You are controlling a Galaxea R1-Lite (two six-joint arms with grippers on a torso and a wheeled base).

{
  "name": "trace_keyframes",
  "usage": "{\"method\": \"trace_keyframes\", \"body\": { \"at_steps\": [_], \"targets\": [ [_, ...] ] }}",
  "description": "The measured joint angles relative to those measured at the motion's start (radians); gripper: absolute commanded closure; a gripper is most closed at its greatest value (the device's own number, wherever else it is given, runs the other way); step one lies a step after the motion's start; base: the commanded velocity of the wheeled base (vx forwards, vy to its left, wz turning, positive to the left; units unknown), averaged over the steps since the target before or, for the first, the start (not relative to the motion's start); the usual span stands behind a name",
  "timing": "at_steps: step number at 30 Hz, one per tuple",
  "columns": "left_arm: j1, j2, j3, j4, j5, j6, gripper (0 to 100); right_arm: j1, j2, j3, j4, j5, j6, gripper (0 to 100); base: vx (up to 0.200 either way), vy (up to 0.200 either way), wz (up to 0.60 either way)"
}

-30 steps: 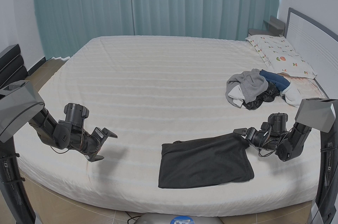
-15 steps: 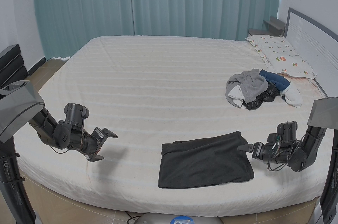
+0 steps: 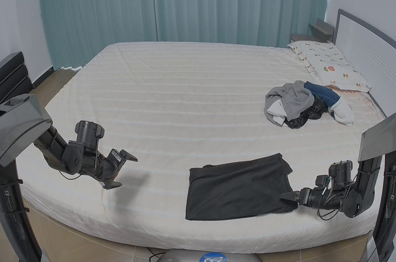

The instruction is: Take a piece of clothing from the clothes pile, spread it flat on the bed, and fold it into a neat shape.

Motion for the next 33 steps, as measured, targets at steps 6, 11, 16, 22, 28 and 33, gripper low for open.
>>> {"method": "trace_keyframes", "body": {
  "at_steps": [6,11,16,22,28,33],
  "targets": [
    [0.0,0.0,0.0,0.0,0.0,0.0,0,0.003,0.01,0.027,0.002,0.0,-0.021,100,0.0,0.0,0.0],
    [0.0,0.0,0.0,0.0,0.0,-0.001,0,-0.006,0.01,0.059,0.004,-0.001,-0.089,100,0.0,0.0,0.0],
    [0.0,0.0,0.0,0.0,0.0,-0.001,0,-0.017,0.006,0.091,0.0,-0.001,-0.125,100,0.0,0.0,0.0],
    [0.0,0.0,0.0,0.0,0.0,-0.001,0,-0.033,-0.003,0.107,0.0,0.002,-0.141,100,0.0,0.0,0.0],
    [0.0,0.0,0.0,0.0,0.0,-0.001,0,-0.037,-0.004,0.11,-0.001,0.004,-0.144,0,0.0,0.0,0.0],
    [0.0,0.0,0.0,0.0,0.0,-0.001,0,-0.038,-0.013,0.116,-0.009,0.008,-0.142,0,0.0,0.0,0.0]
  ]
}}
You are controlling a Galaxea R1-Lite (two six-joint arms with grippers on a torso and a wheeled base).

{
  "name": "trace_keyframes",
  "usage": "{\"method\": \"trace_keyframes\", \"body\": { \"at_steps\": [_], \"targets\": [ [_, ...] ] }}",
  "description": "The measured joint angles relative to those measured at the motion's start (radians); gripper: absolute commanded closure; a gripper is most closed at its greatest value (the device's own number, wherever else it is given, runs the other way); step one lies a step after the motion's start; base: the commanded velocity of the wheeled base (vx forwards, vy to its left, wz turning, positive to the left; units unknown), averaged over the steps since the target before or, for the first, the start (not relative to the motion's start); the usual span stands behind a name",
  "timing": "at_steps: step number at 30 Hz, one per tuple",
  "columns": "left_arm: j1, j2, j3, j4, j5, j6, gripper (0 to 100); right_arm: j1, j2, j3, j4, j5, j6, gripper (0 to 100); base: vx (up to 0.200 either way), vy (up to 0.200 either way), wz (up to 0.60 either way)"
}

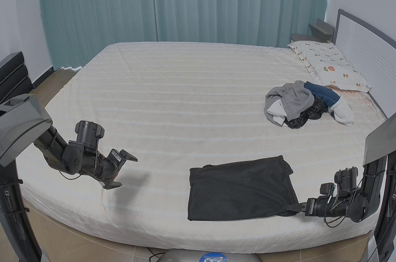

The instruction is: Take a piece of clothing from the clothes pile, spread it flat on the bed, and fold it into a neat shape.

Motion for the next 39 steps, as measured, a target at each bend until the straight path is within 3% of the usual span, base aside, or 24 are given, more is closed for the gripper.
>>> {"method": "trace_keyframes", "body": {
  "at_steps": [6,13,17,22,30,39],
  "targets": [
    [0.0,0.0,-0.001,0.0,0.0,-0.003,0,-0.022,-0.027,-0.02,-0.031,0.035,0.073,0,0.0,0.0,0.0],
    [-0.005,-0.006,-0.004,0.009,0.0,-0.009,0,-0.047,-0.037,-0.111,-0.051,0.049,0.373,0,0.0,-0.029,0.0],
    [-0.036,-0.019,0.005,0.013,-0.001,-0.036,0,-0.065,-0.029,-0.172,-0.058,0.084,0.469,0,0.0,-0.2,0.0],
    [-0.09,-0.034,0.022,0.018,-0.003,-0.06,0,-0.097,-0.009,-0.209,-0.064,0.148,0.509,0,0.0,-0.2,0.0],
    [-0.123,-0.039,0.029,0.017,-0.002,-0.063,0,-0.107,0.007,-0.218,-0.066,0.151,0.514,0,0.0,-0.2,0.0],
    [-0.141,-0.038,0.039,0.015,-0.001,-0.059,0,-0.107,0.011,-0.223,-0.066,0.151,0.514,0,0.0,0.0,0.0]
  ]
}}
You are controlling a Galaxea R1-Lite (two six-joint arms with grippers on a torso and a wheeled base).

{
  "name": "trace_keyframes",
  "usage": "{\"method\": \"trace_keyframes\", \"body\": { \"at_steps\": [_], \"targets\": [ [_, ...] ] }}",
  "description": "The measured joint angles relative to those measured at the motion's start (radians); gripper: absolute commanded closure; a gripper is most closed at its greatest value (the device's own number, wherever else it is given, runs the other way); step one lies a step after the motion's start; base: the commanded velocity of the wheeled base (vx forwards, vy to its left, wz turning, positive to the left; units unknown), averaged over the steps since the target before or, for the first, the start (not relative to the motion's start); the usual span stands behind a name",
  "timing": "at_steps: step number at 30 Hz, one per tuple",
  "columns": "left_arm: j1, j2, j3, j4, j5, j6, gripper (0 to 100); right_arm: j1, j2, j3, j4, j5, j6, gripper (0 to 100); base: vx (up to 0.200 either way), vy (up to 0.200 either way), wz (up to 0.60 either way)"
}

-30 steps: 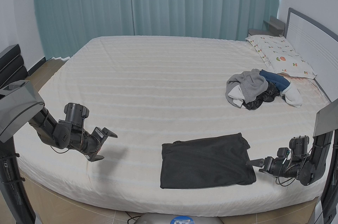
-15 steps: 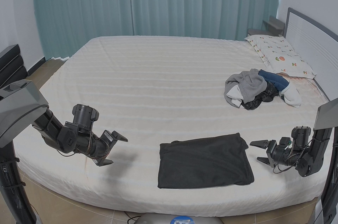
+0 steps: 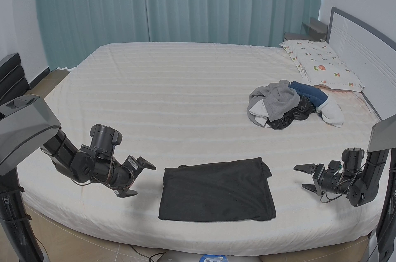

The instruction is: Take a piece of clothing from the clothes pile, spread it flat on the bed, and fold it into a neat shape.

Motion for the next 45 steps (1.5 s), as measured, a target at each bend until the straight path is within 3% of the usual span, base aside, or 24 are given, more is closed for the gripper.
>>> {"method": "trace_keyframes", "body": {
  "at_steps": [17,27,38,45],
  "targets": [
    [-0.027,0.015,-0.022,-0.012,0.043,0.042,0,0.003,0.001,0.002,0.0,0.0,-0.001,0,0.0,0.0,0.0],
    [-0.108,0.097,-0.056,-0.021,0.201,0.16,0,0.004,0.002,0.002,0.0,0.0,-0.004,0,0.0,0.0,0.0],
    [-0.137,0.169,-0.056,-0.261,0.135,0.343,0,0.004,0.003,0.003,0.0,0.0,-0.007,0,0.0,0.0,0.0],
    [-0.132,0.2,-0.013,-0.295,0.102,0.415,0,0.004,0.004,0.003,0.0,0.0,-0.009,0,0.0,0.0,0.0]
  ]
}}
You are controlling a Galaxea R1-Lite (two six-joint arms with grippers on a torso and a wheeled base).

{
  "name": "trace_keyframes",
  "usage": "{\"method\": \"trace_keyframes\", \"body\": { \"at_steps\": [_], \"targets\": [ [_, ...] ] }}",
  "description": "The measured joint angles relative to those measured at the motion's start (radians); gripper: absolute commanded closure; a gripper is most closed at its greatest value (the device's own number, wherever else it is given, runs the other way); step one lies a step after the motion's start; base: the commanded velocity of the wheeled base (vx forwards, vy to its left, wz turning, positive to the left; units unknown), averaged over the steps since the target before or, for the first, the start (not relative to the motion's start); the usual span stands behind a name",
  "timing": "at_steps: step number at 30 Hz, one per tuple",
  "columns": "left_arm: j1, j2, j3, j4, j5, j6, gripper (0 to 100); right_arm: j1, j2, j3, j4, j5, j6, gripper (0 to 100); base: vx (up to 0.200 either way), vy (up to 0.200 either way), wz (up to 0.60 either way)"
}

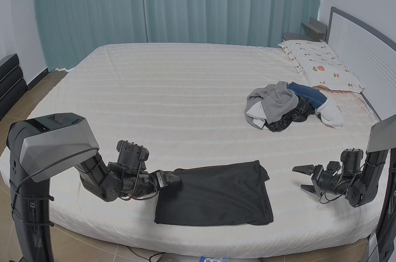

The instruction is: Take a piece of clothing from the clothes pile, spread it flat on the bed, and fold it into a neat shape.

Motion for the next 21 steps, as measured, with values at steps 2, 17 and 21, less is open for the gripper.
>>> {"method": "trace_keyframes", "body": {
  "at_steps": [2,17,21],
  "targets": [
    [0.001,0.005,0.008,-0.014,0.005,0.003,0,0.001,0.001,0.0,0.0,0.0,0.0,0,0.0,0.0,0.0],
    [-0.035,0.047,0.122,-0.316,-0.009,0.0,0,0.003,0.027,0.019,-0.086,-0.001,0.0,0,0.0,0.0,0.0],
    [-0.038,0.056,0.131,-0.316,-0.009,0.001,0,0.003,0.032,0.021,-0.087,-0.001,0.0,0,0.0,0.0,0.0]
  ]
}}
